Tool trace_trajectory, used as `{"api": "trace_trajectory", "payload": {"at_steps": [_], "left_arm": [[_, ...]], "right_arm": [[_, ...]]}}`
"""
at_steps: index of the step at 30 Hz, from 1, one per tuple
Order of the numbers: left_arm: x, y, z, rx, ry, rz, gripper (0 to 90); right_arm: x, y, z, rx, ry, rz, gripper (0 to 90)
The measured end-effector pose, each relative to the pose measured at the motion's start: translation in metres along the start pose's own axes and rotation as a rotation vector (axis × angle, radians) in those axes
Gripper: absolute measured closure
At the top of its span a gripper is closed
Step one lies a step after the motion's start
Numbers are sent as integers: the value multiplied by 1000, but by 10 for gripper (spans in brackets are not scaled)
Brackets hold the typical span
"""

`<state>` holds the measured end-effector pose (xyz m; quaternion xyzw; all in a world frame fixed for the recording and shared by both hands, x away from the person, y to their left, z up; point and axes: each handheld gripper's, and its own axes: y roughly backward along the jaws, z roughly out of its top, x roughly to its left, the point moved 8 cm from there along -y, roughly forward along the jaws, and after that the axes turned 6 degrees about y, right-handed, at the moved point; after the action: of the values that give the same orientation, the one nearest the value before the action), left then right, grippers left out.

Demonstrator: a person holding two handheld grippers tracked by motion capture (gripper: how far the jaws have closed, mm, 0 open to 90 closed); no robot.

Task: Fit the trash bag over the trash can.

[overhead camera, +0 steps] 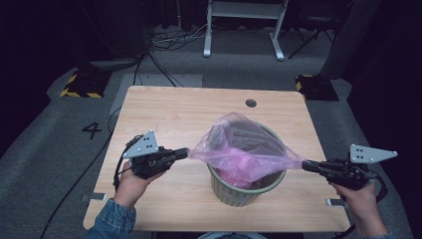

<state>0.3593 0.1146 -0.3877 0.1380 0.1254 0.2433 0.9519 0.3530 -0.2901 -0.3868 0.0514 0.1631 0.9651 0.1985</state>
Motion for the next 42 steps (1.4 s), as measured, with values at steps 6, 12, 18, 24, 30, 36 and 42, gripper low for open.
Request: {"api": "trace_trajectory", "payload": {"at_steps": [6, 12, 18, 24, 30, 36, 42], "left_arm": [[4, 13, -20, 12, 25, 16, 900], [-1, 22, -23, -13, 9, 25, 776], [-4, 29, 3, -86, -38, 28, 476], [-8, 32, 37, -127, -89, 27, 447], [0, 9, 56, -95, -75, 37, 443], [3, -13, 61, -60, -73, 17, 487], [6, -25, 58, -7, -82, 22, 536]], "right_arm": [[2, 10, -12, -1, -13, -9, 893], [11, 18, -12, -3, 10, -5, 744], [8, 26, 11, -51, 19, -42, 383], [3, 37, 56, -117, 67, -88, 327], [-16, 18, 83, -80, 48, -135, 281], [-33, -17, 87, 3, -41, -111, 256], [-38, -49, 76, 142, 9, -87, 455]]}}
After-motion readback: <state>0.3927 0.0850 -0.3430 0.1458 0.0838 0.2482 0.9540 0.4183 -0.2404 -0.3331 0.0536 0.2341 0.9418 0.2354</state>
